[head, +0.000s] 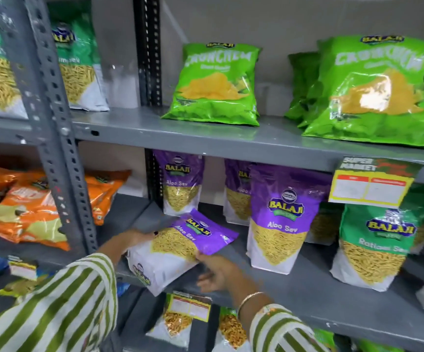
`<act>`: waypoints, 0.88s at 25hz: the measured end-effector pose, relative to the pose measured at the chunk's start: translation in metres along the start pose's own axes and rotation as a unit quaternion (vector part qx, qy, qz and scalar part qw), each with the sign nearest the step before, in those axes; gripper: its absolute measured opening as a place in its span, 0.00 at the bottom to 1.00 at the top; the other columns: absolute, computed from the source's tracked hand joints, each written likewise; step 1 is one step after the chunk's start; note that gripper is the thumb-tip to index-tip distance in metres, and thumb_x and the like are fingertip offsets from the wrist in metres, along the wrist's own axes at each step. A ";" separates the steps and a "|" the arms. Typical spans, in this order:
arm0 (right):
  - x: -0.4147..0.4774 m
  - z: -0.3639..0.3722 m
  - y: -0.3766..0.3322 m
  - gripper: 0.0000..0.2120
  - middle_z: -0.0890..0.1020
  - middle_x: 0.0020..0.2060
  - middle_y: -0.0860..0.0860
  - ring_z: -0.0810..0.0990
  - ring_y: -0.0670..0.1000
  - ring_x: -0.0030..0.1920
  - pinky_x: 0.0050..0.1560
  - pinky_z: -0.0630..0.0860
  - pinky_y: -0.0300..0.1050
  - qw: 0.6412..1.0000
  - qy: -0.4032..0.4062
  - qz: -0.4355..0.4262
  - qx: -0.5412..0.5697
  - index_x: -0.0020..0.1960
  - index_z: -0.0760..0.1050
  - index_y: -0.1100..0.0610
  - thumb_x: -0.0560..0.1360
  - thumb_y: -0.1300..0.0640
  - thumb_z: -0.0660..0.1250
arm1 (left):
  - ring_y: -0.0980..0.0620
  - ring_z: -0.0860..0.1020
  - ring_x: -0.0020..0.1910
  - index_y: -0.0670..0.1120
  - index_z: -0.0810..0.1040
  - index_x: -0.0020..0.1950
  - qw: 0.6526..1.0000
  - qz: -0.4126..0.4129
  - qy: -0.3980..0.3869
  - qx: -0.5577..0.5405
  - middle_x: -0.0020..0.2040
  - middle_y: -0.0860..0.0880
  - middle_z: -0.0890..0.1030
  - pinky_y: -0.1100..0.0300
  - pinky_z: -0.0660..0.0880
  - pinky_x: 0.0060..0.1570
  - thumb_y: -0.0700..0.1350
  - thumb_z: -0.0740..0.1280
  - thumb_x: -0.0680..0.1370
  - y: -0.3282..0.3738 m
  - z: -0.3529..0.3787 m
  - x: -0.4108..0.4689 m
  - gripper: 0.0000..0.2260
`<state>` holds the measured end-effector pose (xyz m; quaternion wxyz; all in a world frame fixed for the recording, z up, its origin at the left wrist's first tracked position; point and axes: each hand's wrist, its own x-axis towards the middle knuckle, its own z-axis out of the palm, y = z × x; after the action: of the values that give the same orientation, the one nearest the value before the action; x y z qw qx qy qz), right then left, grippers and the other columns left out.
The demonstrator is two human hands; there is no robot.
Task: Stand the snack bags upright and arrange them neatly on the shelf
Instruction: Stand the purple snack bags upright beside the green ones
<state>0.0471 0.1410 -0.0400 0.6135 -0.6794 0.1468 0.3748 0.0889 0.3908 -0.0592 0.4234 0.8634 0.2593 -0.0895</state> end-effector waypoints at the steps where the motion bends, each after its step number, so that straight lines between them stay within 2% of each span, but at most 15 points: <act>1: 0.004 0.017 0.001 0.26 0.69 0.37 0.56 0.73 0.62 0.63 0.64 0.70 0.54 0.999 -0.013 0.004 0.049 0.63 0.66 0.59 0.73 0.44 0.63 | 0.46 0.79 0.53 0.44 0.78 0.54 0.999 -0.004 -0.021 -0.040 0.57 0.43 0.80 0.50 0.77 0.56 0.68 0.73 0.58 -0.017 -0.001 0.024 0.35; 2: 0.009 0.028 0.001 0.22 0.70 0.37 0.56 0.71 0.62 0.65 0.66 0.68 0.56 0.995 -0.029 0.009 0.093 0.57 0.68 0.60 0.73 0.44 0.65 | 0.45 0.79 0.51 0.41 0.78 0.53 0.996 -0.017 -0.045 -0.079 0.55 0.41 0.80 0.49 0.77 0.55 0.66 0.75 0.56 -0.024 -0.004 0.022 0.36; 4: 0.021 0.044 0.000 0.18 0.74 0.38 0.57 0.77 0.60 0.56 0.66 0.68 0.58 0.987 -0.034 0.017 0.158 0.45 0.69 0.60 0.71 0.45 0.67 | 0.41 0.77 0.57 0.38 0.77 0.57 0.991 -0.042 -0.070 -0.108 0.59 0.41 0.79 0.46 0.73 0.61 0.62 0.77 0.55 -0.007 -0.011 -0.034 0.39; 6: 0.026 0.051 -0.001 0.15 0.76 0.37 0.57 0.78 0.58 0.43 0.64 0.70 0.60 0.983 -0.031 0.007 0.183 0.40 0.69 0.59 0.71 0.48 0.69 | 0.41 0.75 0.60 0.39 0.75 0.57 0.991 -0.028 -0.084 -0.101 0.60 0.42 0.77 0.48 0.72 0.61 0.54 0.72 0.68 -0.001 -0.009 -0.043 0.25; 7: 0.026 0.052 0.000 0.14 0.77 0.37 0.57 0.78 0.57 0.41 0.62 0.71 0.61 0.982 -0.026 -0.001 0.188 0.41 0.69 0.59 0.71 0.51 0.70 | 0.41 0.75 0.59 0.39 0.74 0.59 0.987 -0.033 -0.101 -0.121 0.59 0.42 0.76 0.48 0.73 0.59 0.51 0.71 0.71 -0.001 -0.010 -0.045 0.23; 8: 0.026 0.052 0.002 0.12 0.78 0.36 0.57 0.78 0.56 0.39 0.59 0.72 0.61 0.982 -0.019 -0.013 0.189 0.43 0.69 0.59 0.71 0.54 0.70 | 0.42 0.76 0.57 0.38 0.73 0.58 0.989 -0.024 -0.104 -0.101 0.57 0.42 0.77 0.50 0.74 0.56 0.50 0.71 0.71 0.002 -0.009 -0.050 0.22; 10: 0.023 0.047 0.006 0.07 0.81 0.29 0.55 0.78 0.54 0.34 0.54 0.74 0.59 0.984 -0.014 -0.041 0.173 0.43 0.71 0.59 0.72 0.59 0.69 | 0.46 0.76 0.45 0.40 0.73 0.51 0.986 -0.006 -0.132 -0.104 0.48 0.42 0.77 0.54 0.74 0.43 0.49 0.72 0.70 0.000 -0.010 -0.060 0.17; 12: 0.012 0.038 0.008 0.06 0.82 0.19 0.50 0.81 0.50 0.25 0.40 0.80 0.52 0.987 -0.006 -0.078 0.141 0.41 0.73 0.59 0.70 0.65 0.70 | 0.49 0.75 0.34 0.42 0.72 0.42 0.978 0.008 -0.169 -0.120 0.41 0.43 0.76 0.60 0.73 0.31 0.46 0.74 0.68 -0.004 -0.010 -0.078 0.13; 13: 0.006 0.032 0.008 0.07 0.81 0.18 0.48 0.80 0.47 0.22 0.32 0.80 0.47 0.988 0.006 -0.104 0.111 0.42 0.74 0.60 0.68 0.67 0.72 | 0.51 0.75 0.31 0.44 0.72 0.40 0.974 0.014 -0.184 -0.128 0.39 0.44 0.76 0.63 0.73 0.27 0.44 0.75 0.66 -0.008 -0.008 -0.084 0.13; 14: 0.000 0.028 0.007 0.09 0.82 0.20 0.48 0.81 0.46 0.22 0.28 0.80 0.43 0.987 0.019 -0.138 0.076 0.43 0.75 0.61 0.66 0.69 0.73 | 0.52 0.76 0.31 0.44 0.73 0.41 0.972 0.024 -0.187 -0.137 0.39 0.45 0.78 0.65 0.75 0.25 0.42 0.76 0.65 -0.011 -0.005 -0.093 0.13; 15: -0.006 0.023 0.007 0.11 0.84 0.25 0.50 0.82 0.47 0.26 0.29 0.81 0.42 0.983 0.038 -0.177 0.034 0.42 0.76 0.61 0.64 0.70 0.74 | 0.53 0.78 0.33 0.44 0.75 0.43 0.971 0.037 -0.186 -0.146 0.40 0.46 0.80 0.64 0.77 0.26 0.40 0.76 0.66 -0.012 -0.001 -0.104 0.12; 16: -0.010 0.020 0.007 0.12 0.86 0.34 0.54 0.83 0.50 0.33 0.36 0.82 0.44 0.974 0.057 -0.221 0.000 0.42 0.77 0.61 0.62 0.71 0.75 | 0.53 0.80 0.35 0.44 0.76 0.44 0.973 0.047 -0.167 -0.156 0.42 0.46 0.81 0.64 0.79 0.29 0.37 0.75 0.66 -0.014 0.003 -0.111 0.11; 18: -0.022 0.017 0.008 0.21 0.84 0.49 0.58 0.82 0.55 0.49 0.53 0.80 0.52 0.953 0.098 -0.282 -0.059 0.49 0.77 0.62 0.58 0.69 0.78 | 0.52 0.82 0.40 0.42 0.78 0.46 0.973 0.090 -0.123 -0.172 0.46 0.44 0.83 0.61 0.81 0.38 0.34 0.76 0.64 -0.016 0.011 -0.122 0.14; 20: -0.035 0.016 0.011 0.27 0.80 0.50 0.54 0.78 0.51 0.53 0.57 0.77 0.51 0.932 0.137 -0.320 -0.103 0.52 0.73 0.58 0.57 0.66 0.80 | 0.47 0.81 0.52 0.42 0.78 0.48 0.974 0.121 -0.082 -0.174 0.53 0.40 0.82 0.51 0.78 0.54 0.37 0.79 0.56 -0.016 0.016 -0.131 0.23; 22: -0.046 0.015 0.013 0.30 0.78 0.50 0.52 0.77 0.50 0.52 0.54 0.75 0.46 0.921 0.148 -0.342 -0.114 0.56 0.72 0.58 0.57 0.66 0.79 | 0.44 0.79 0.57 0.46 0.78 0.46 0.975 0.132 -0.050 -0.173 0.56 0.40 0.82 0.46 0.75 0.61 0.39 0.79 0.53 -0.015 0.016 -0.135 0.24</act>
<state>0.0019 0.1408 -0.0172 0.5942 -0.8011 -0.0495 0.0516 -0.0322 0.3360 -0.0290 0.5869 0.7981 0.1333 -0.0295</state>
